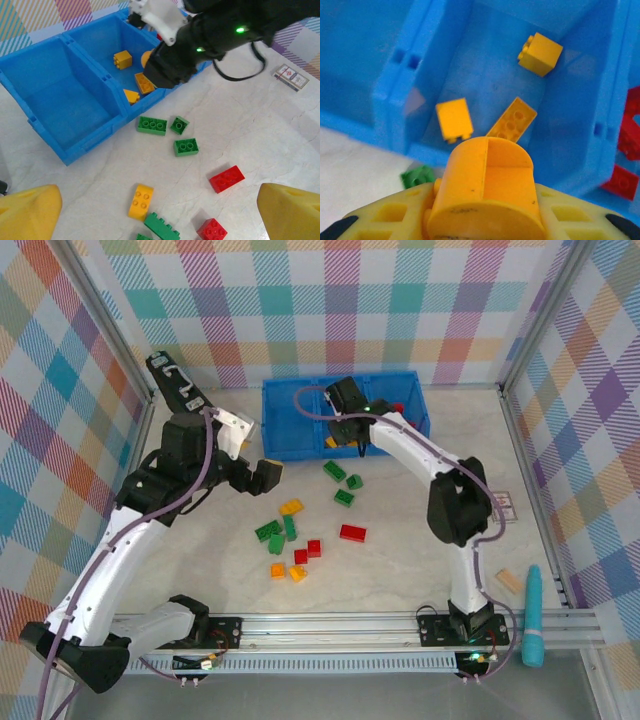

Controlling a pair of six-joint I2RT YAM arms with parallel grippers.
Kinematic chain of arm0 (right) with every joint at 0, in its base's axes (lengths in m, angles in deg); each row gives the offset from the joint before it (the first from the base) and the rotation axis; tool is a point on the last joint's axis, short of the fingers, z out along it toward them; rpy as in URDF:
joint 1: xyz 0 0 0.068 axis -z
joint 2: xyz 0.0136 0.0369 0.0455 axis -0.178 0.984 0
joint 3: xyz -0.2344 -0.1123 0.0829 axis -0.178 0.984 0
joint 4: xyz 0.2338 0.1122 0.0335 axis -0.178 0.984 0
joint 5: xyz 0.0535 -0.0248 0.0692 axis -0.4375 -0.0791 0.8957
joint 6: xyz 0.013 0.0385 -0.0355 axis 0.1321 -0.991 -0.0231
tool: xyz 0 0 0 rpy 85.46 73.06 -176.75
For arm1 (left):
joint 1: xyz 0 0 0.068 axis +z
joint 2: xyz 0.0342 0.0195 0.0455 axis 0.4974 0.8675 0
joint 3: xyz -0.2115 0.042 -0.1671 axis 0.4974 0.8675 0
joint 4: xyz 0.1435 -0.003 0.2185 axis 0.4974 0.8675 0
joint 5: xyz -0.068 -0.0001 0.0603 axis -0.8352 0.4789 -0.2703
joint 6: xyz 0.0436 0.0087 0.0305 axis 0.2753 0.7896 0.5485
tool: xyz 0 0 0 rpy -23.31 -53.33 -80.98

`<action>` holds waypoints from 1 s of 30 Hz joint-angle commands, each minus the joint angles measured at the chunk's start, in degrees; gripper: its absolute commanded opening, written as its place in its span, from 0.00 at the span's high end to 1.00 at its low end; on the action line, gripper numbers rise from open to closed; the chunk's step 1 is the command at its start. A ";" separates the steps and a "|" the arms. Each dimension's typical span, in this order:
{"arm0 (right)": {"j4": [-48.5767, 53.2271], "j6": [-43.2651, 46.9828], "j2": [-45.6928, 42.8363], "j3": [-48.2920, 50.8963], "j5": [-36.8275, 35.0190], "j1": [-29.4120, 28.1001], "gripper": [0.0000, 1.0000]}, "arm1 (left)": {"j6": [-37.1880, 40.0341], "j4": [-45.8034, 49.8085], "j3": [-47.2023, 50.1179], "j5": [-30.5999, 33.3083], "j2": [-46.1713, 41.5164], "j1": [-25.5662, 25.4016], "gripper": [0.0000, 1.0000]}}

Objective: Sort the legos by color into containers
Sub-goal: Place the lego in the container.

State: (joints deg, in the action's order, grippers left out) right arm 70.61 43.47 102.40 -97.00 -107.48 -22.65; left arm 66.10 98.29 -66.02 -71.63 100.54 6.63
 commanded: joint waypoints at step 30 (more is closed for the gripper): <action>-3.68 23.84 -12.71 12.90 22.24 2.66 0.36 | 0.34 0.33 -0.43 0.64 2.34 -0.86 0.00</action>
State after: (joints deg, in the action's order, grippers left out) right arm 65.56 55.95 98.18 -88.92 -95.15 -19.44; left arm 66.14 98.35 -65.93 -70.65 103.41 6.61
